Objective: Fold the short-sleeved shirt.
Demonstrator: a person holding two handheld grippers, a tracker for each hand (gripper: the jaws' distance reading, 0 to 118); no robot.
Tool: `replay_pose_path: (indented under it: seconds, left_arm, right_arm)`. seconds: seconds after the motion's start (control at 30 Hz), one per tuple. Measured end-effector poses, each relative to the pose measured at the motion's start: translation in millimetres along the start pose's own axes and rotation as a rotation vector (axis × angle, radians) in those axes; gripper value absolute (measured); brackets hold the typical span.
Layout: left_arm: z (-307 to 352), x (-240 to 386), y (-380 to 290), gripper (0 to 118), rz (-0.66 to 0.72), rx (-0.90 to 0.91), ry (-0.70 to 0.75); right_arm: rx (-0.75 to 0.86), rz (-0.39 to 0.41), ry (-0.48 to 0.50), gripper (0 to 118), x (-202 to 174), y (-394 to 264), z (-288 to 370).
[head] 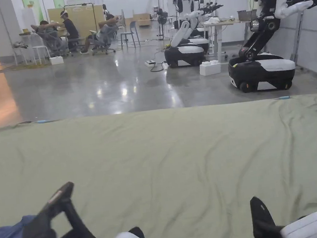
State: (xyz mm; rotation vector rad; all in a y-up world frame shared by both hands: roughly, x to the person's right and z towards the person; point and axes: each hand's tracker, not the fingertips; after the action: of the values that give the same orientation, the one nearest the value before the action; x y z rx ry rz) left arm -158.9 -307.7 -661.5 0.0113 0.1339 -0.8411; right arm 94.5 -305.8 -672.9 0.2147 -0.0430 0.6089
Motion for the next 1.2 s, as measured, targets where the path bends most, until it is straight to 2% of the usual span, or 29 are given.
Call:
replay_pose_path:
  seconds: [0.07,0.1,0.17,0.23,0.27,0.33,0.37,0.43,0.5,0.73,0.9,1.2]
  left_arm:
    - [-2,-20,2,118,0.304,-0.011,-0.009]
    - [-2,-30,1,118,0.44,-0.01,-0.022]
    - [-1,-51,-9,118,0.75,0.017,-0.077]
    - [1,-65,-24,118,0.987,0.052,-0.096]
    - [3,-71,-30,118,1.059,0.053,-0.057]
    - [5,-74,-35,118,1.109,0.053,0.007]
    - [7,-76,-39,118,1.085,0.044,0.039]
    - [7,-75,-39,118,1.016,0.023,0.071]
    - [8,-74,-40,118,0.938,0.005,0.082]
    - [5,-55,-29,118,0.851,0.004,-0.024]
    - [4,-42,-17,118,0.774,0.03,-0.092]
    - [3,-37,-12,118,0.756,0.028,-0.119]
  right_arm:
    - [-0.012,-0.344,0.015,118,20,-2,3]
    - [-0.016,-0.482,0.021,118,27,-6,4]
    - [-0.007,-0.753,0.105,118,38,-17,7]
    - [-0.017,-0.872,0.116,118,41,-25,10]
    - [-0.02,-0.888,0.087,118,37,-23,11]
    - [-0.035,-0.786,0.024,118,35,-24,10]
    - [-0.057,-0.71,-0.003,118,34,-23,8]
    - [-0.08,-0.608,-0.025,118,27,-11,7]
    - [-0.073,-0.553,-0.025,118,25,-10,7]
    - [-0.058,-0.565,0.012,118,21,-8,6]
    - [-0.054,-0.534,0.029,118,17,-5,5]
    - [-0.052,-0.541,0.031,118,18,-7,5]
